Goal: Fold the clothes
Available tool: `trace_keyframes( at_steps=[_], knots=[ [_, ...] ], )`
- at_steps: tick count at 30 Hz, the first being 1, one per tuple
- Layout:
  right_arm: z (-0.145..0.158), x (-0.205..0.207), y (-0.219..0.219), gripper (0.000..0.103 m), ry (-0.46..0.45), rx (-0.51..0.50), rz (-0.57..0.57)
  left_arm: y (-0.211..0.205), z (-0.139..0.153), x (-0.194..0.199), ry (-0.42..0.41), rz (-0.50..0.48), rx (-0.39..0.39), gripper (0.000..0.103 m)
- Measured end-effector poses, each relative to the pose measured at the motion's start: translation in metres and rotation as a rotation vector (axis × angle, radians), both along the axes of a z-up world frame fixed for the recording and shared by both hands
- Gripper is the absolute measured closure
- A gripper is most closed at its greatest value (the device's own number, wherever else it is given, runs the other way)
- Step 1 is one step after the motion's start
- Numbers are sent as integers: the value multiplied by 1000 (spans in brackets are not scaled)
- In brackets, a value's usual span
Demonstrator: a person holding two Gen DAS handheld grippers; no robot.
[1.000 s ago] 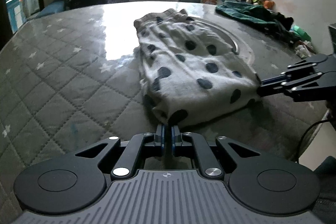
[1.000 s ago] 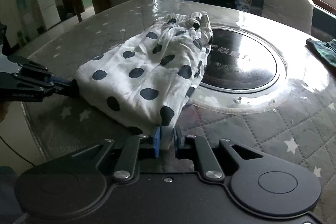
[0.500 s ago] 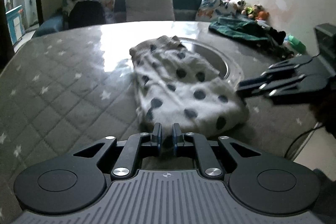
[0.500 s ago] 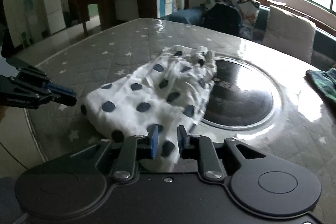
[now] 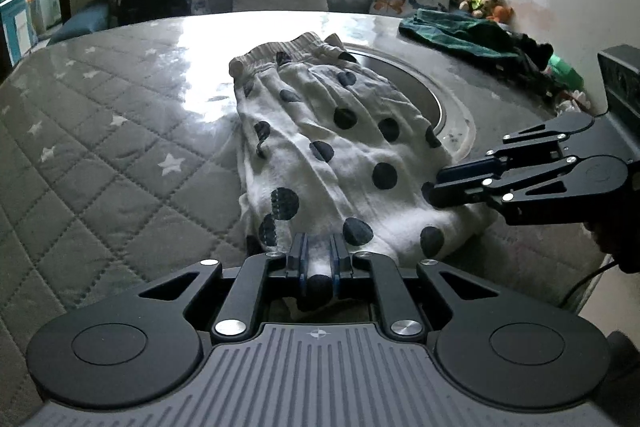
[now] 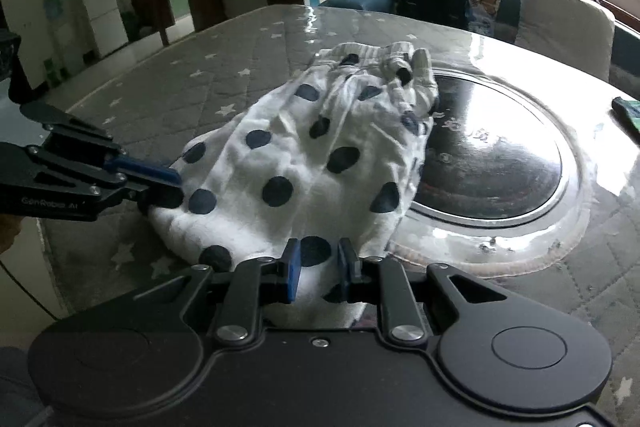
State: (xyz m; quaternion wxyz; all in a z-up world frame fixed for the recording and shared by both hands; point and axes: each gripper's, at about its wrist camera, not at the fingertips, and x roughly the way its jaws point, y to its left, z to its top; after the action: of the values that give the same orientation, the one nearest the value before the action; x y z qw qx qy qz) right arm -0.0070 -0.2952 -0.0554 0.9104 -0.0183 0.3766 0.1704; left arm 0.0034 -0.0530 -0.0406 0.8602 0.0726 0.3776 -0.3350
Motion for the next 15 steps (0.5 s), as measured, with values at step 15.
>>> trace_keyframes(
  at_steps=[15],
  knots=[
    [32,38,0,74,-90,-24,-15,-32,19,-6,-104,-53,40,78]
  ],
)
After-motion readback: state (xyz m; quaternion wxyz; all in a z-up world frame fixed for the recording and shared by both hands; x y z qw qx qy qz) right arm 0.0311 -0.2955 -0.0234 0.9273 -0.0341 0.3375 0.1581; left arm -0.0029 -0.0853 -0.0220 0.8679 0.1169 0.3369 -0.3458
